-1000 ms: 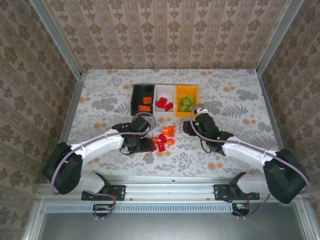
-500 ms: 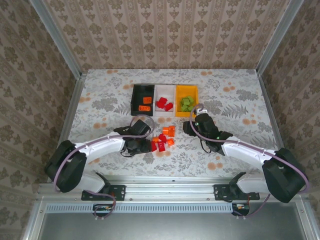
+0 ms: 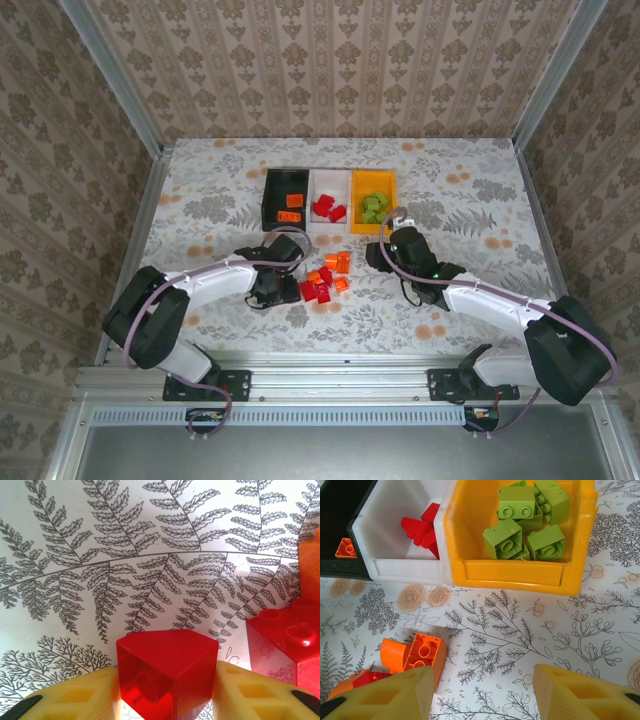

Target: Sort the legos into containers by color

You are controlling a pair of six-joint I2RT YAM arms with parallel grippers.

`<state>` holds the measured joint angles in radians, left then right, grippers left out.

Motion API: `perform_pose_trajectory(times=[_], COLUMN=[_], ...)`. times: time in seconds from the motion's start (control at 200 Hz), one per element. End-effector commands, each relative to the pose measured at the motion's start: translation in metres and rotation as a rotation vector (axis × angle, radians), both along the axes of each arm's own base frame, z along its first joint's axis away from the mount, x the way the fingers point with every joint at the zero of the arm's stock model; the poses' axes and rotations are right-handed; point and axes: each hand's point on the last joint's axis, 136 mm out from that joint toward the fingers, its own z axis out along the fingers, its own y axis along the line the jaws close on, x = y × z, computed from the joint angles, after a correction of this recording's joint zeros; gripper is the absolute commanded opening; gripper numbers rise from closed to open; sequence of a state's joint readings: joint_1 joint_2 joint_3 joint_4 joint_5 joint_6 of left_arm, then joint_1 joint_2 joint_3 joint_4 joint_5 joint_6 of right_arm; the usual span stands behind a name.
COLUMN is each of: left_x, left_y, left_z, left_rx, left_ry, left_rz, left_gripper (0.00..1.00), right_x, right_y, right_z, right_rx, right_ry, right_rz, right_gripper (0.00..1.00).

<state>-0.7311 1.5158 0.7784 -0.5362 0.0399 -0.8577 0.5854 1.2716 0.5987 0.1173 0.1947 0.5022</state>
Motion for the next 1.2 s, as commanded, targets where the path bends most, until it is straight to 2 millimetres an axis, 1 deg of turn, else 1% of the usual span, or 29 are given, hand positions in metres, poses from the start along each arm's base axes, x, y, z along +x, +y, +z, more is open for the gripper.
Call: perform_pose_trajectory(times=[0.0,0.16,0.4,0.6,0.69,0.765,0.86,0.92,0.97,1.015,1.115,1.2], left_x=[0.012,0.015,0.022,0.027,0.034,0.045,0.065,0.082,0.097,0.112,0.145,0.169], left_y=[0.004,0.004,-0.001,-0.005,-0.009,-0.015,-0.028,-0.04,-0.048,-0.058,-0.081,-0.1], left_z=[-0.013,-0.006,0.021,0.037,0.048,0.061,0.081,0.095,0.101,0.11,0.116,0.114], left_rx=[0.029,0.019,-0.003,-0.013,-0.022,-0.023,-0.031,-0.048,-0.049,-0.061,-0.092,-0.119], left_ry=[-0.026,-0.041,-0.086,-0.109,-0.133,-0.159,-0.193,-0.22,-0.23,-0.25,-0.262,-0.252], left_rz=[0.022,0.024,0.002,-0.011,-0.025,-0.047,-0.08,-0.104,-0.122,-0.138,-0.179,-0.212], left_gripper=[0.42,0.38,0.39,0.39,0.4,0.4,0.4,0.41,0.41,0.41,0.41,0.41], right_x=[0.001,0.001,0.001,0.001,0.001,0.001,0.001,0.001,0.002,0.002,0.001,0.001], right_y=[0.004,0.004,0.004,0.004,0.003,0.003,0.002,0.001,0.0,-0.002,-0.004,-0.006], right_z=[0.004,0.005,0.006,0.006,0.006,0.005,0.005,0.005,0.005,0.005,0.006,0.008], right_rx=[0.024,0.025,0.026,0.025,0.022,0.02,0.017,0.011,0.007,0.001,-0.005,-0.006], right_ry=[-0.01,-0.012,-0.014,-0.015,-0.016,-0.016,-0.016,-0.018,-0.02,-0.021,-0.025,-0.03], right_rz=[0.003,0.003,0.004,0.003,0.003,0.001,-0.003,-0.007,-0.011,-0.016,-0.023,-0.027], right_gripper=[0.56,0.56,0.56,0.56,0.56,0.56,0.56,0.56,0.56,0.56,0.56,0.56])
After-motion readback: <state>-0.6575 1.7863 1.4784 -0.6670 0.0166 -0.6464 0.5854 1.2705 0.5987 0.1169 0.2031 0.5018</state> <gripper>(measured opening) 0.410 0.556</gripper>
